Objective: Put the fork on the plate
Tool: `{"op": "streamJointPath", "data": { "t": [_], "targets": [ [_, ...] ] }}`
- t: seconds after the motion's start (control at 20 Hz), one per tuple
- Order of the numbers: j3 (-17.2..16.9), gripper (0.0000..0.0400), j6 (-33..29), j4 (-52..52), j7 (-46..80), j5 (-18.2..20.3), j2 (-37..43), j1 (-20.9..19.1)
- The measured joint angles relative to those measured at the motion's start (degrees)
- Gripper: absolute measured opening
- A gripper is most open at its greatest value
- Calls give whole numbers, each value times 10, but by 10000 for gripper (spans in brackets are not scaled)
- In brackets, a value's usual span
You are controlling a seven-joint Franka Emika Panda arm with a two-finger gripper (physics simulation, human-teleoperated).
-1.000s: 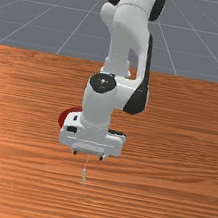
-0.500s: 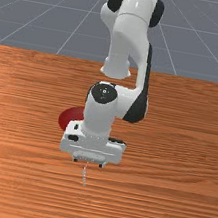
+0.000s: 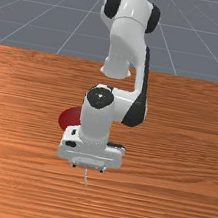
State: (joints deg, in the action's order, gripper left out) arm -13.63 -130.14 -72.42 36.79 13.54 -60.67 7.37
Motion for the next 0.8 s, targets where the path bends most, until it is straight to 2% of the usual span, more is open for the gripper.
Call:
{"op": "streamJointPath", "data": {
  "t": [0.2,0.25,0.3,0.35,0.4,0.55,0.6,0.8],
  "targets": [
    [-7,400,3,7,8,-6,-4,4],
    [-5,243,19,22,7,-6,-10,1],
    [-5,148,19,20,7,-6,-9,1],
    [-5,90,20,19,7,-6,-8,2],
    [-6,66,21,17,7,-6,-5,2],
    [-4,64,11,5,3,-3,4,1],
    [-5,31,4,6,5,-4,12,4],
    [-2,31,9,10,2,-2,9,1]
  ]
}}
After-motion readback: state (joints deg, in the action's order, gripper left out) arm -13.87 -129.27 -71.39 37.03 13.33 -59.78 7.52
